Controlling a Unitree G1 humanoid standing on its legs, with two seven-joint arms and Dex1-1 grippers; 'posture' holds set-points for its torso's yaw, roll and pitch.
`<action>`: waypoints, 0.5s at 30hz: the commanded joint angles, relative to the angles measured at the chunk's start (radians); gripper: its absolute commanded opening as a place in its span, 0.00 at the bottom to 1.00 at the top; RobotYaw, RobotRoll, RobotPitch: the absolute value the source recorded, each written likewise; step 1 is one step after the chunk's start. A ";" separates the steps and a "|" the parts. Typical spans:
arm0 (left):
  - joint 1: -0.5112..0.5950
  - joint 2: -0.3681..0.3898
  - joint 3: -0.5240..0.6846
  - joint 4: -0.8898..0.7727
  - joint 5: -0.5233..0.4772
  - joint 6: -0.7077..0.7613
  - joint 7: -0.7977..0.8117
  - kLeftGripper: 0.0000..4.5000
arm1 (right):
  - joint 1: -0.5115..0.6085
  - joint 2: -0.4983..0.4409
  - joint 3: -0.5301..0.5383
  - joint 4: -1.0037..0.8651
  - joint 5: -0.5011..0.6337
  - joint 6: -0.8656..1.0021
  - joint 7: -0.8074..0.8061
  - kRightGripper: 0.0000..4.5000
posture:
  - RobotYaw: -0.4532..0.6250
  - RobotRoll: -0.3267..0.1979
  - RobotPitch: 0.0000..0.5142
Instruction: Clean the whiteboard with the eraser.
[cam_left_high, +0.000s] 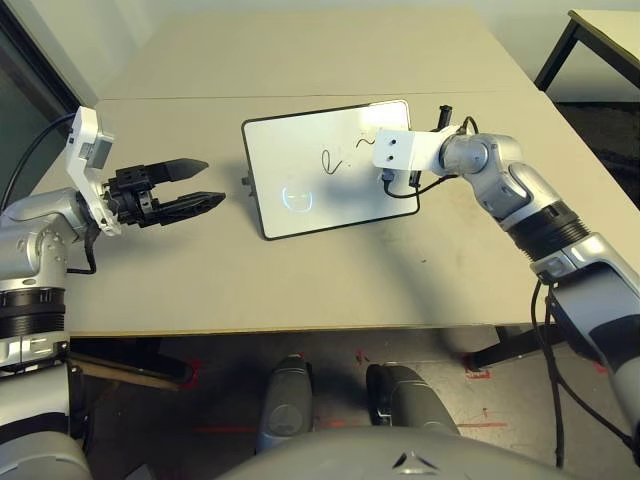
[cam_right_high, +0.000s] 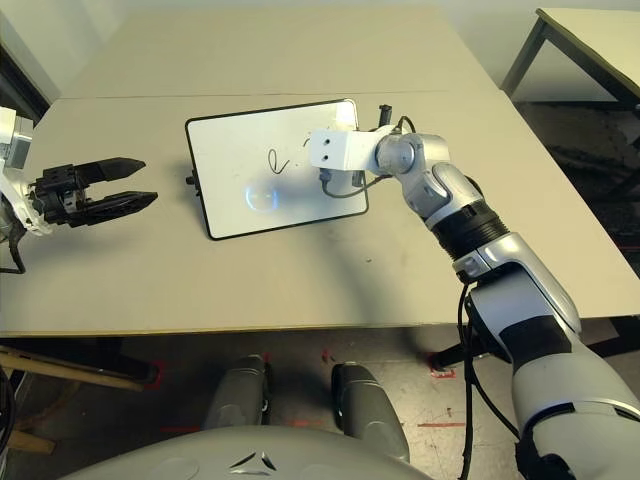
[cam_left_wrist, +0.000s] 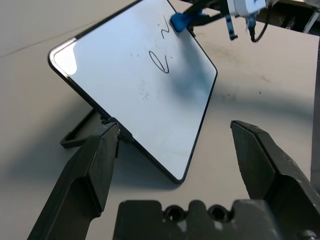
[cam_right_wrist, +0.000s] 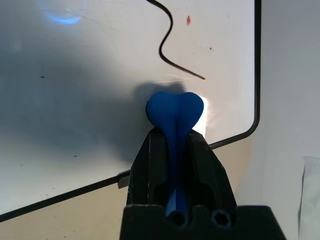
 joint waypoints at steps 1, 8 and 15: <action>0.008 -0.004 0.014 -0.021 -0.011 0.008 0.009 1.00 | -0.025 0.020 0.000 0.041 -0.020 -0.018 0.008 0.06 | 0.70 0.62 0.11; 0.014 -0.008 0.013 -0.032 -0.019 0.010 0.020 1.00 | -0.061 0.067 0.008 0.069 -0.041 -0.036 0.021 0.06 | 0.70 0.62 0.11; 0.012 -0.009 0.011 -0.036 -0.019 0.012 0.025 1.00 | -0.094 0.135 0.028 0.099 -0.075 -0.065 0.031 0.06 | 0.71 0.62 0.11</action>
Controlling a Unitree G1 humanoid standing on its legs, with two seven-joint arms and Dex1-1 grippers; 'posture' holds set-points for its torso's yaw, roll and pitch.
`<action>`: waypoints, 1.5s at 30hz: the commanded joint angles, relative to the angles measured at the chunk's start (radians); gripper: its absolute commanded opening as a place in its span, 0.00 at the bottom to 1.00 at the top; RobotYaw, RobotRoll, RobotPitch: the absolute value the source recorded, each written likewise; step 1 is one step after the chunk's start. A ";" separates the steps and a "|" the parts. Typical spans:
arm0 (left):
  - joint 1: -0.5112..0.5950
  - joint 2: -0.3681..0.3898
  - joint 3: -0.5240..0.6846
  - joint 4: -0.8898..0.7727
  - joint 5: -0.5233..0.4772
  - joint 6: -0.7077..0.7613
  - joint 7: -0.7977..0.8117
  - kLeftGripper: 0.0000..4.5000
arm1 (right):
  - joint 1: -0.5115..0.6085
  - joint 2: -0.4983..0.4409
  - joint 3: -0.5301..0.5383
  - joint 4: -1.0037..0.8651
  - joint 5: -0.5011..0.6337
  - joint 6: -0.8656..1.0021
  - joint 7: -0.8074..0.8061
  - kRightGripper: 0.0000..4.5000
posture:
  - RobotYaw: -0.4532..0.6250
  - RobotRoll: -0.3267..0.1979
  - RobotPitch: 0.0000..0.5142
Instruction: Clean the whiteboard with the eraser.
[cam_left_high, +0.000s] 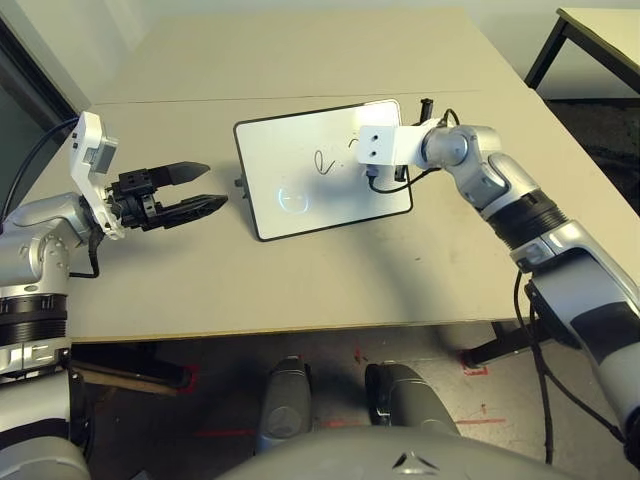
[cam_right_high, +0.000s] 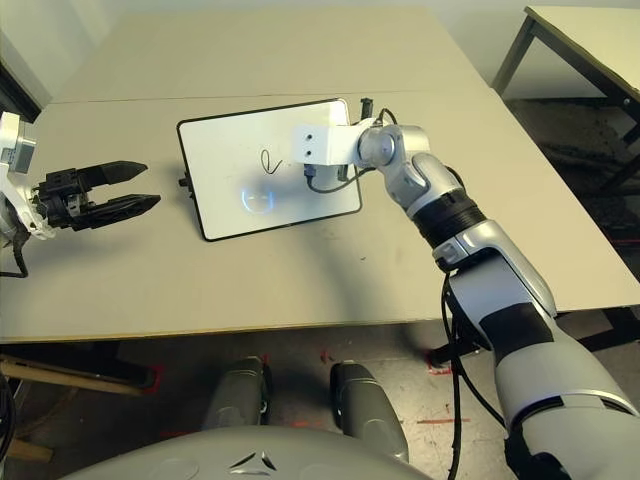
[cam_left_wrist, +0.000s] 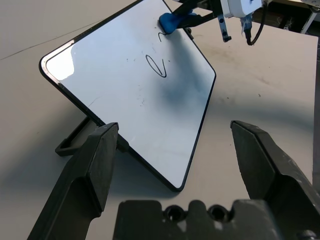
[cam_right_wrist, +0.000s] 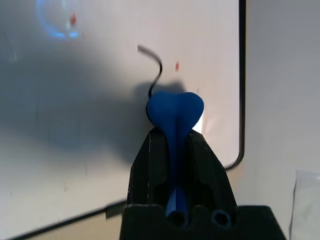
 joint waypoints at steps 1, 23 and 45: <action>0.007 -0.004 0.009 -0.021 -0.008 0.008 0.005 1.00 | -0.021 0.033 0.028 0.025 -0.020 -0.023 0.016 0.06 | 0.71 0.62 0.11; -0.011 -0.001 0.008 -0.019 0.002 0.018 0.001 1.00 | 0.012 0.000 0.030 0.042 -0.063 -0.049 0.063 0.05 | 0.71 0.62 0.13; -0.026 -0.009 -0.010 0.001 0.008 0.006 -0.010 1.00 | 0.025 -0.146 -0.050 0.025 -0.040 -0.034 0.053 0.05 | 0.70 0.62 0.13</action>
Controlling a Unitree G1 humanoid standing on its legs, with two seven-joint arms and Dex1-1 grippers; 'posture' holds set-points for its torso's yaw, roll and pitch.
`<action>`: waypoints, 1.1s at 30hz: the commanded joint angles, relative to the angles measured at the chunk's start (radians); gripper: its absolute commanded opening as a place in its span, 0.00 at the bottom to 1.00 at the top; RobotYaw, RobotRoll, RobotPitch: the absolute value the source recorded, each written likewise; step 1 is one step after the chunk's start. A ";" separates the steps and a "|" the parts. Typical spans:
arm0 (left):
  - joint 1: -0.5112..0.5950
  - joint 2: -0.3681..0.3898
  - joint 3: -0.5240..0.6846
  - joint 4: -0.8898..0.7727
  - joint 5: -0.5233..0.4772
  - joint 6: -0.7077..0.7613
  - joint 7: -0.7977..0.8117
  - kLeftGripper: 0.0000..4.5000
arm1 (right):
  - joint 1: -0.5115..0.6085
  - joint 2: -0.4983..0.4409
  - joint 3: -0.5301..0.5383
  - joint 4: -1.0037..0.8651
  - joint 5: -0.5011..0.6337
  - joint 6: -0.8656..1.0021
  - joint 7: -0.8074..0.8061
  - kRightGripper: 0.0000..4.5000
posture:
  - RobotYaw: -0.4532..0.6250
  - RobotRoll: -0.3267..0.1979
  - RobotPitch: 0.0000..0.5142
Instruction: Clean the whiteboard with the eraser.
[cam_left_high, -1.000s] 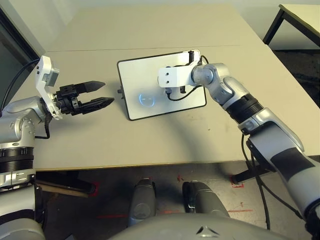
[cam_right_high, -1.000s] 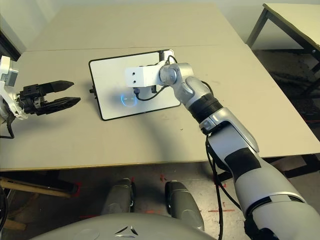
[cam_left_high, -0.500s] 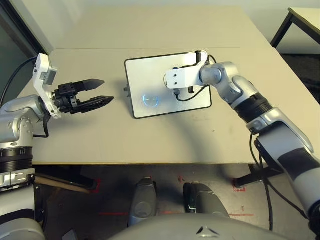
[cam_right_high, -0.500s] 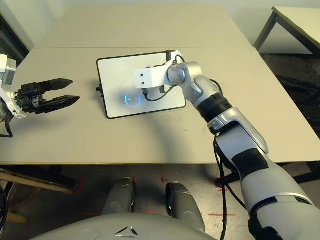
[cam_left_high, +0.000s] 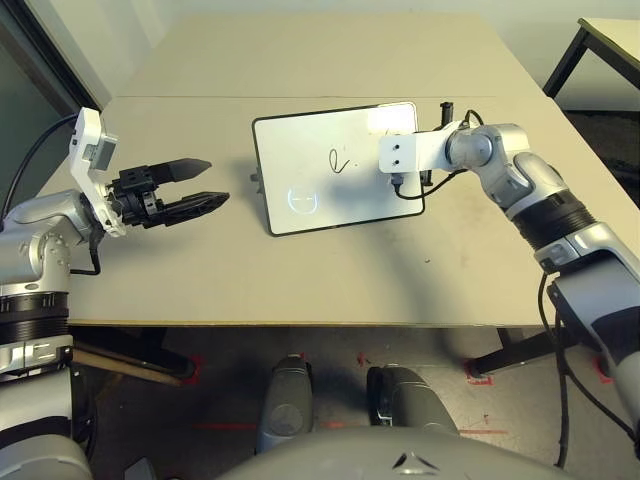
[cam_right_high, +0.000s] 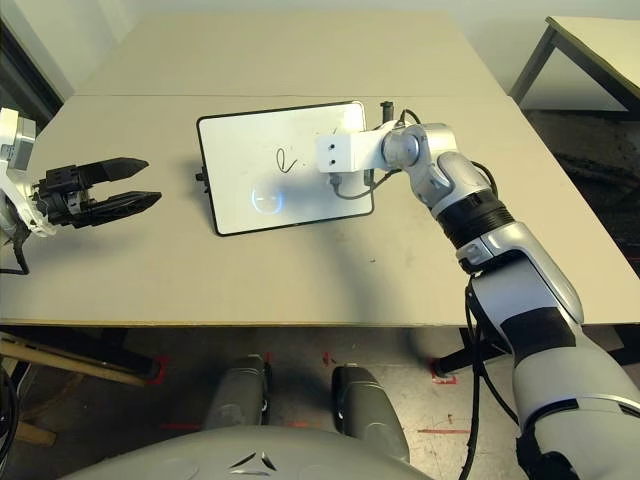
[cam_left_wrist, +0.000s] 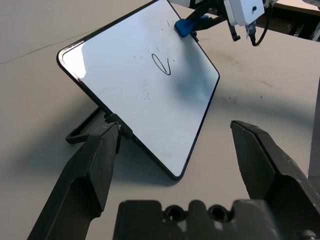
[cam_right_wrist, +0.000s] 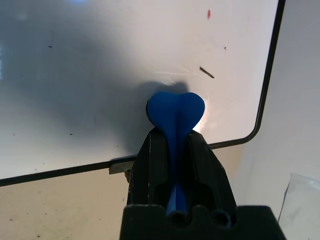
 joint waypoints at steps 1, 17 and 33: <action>-0.011 -0.002 -0.012 0.000 0.007 -0.006 -0.008 1.00 | -0.025 0.007 -0.021 0.033 0.001 0.015 -0.018 0.05 | 0.70 0.62 0.13; 0.013 0.001 -0.001 -0.028 -0.005 0.007 0.003 1.00 | -0.107 0.158 0.010 0.080 -0.017 -0.002 -0.028 0.05 | 0.72 0.62 0.15; 0.023 -0.002 0.003 -0.038 -0.009 0.012 0.011 1.00 | -0.079 0.242 0.039 -0.004 -0.010 -0.007 0.019 0.05 | 0.72 0.62 0.15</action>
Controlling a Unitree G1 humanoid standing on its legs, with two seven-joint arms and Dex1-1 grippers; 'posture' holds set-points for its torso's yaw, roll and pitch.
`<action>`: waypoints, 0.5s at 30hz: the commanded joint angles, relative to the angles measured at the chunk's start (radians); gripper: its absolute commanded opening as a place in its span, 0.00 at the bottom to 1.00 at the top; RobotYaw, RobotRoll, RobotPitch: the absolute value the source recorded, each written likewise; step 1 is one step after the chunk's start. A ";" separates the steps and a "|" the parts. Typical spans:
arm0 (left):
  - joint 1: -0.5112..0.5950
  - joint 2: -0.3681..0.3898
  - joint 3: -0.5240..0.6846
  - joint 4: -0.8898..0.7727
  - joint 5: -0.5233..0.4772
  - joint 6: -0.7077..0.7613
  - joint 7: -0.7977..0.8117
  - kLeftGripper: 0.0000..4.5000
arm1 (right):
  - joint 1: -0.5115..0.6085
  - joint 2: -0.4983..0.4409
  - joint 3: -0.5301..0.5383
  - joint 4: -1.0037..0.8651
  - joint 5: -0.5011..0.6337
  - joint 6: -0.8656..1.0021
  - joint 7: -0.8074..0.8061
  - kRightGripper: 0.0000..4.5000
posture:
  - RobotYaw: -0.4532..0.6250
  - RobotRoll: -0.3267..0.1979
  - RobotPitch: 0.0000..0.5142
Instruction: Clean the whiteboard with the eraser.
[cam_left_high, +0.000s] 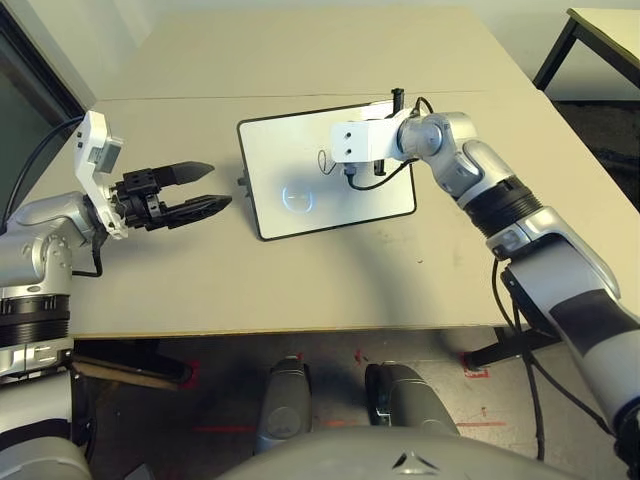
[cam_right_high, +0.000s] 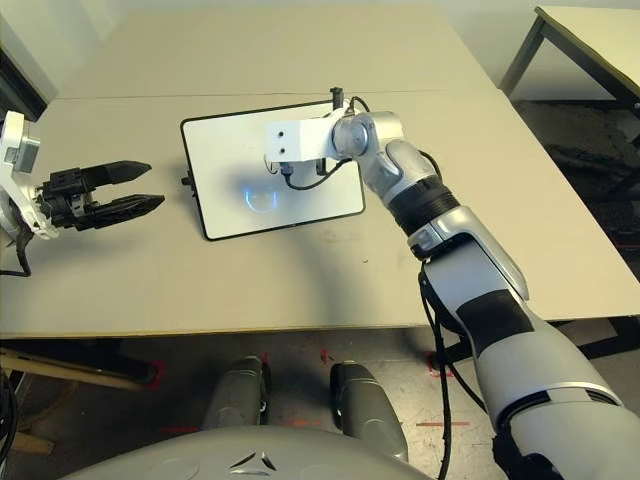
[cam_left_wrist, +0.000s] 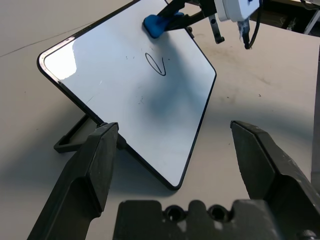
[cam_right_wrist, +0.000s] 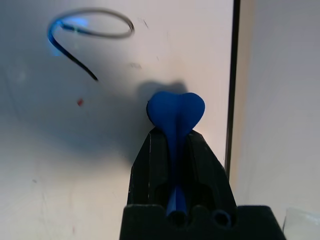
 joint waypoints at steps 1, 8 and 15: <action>0.004 -0.002 0.006 -0.006 -0.007 0.004 -0.001 1.00 | 0.028 0.022 0.015 -0.075 0.018 0.010 0.041 0.05 | 0.72 0.62 0.15; -0.001 -0.003 0.004 -0.002 -0.006 0.002 -0.003 1.00 | 0.081 0.015 -0.024 -0.265 0.065 0.093 0.125 0.05 | 0.71 0.62 0.16; -0.007 -0.004 -0.002 0.006 -0.003 0.000 -0.007 1.00 | 0.169 -0.051 -0.018 -0.383 0.067 0.138 0.157 0.05 | 0.71 0.62 0.16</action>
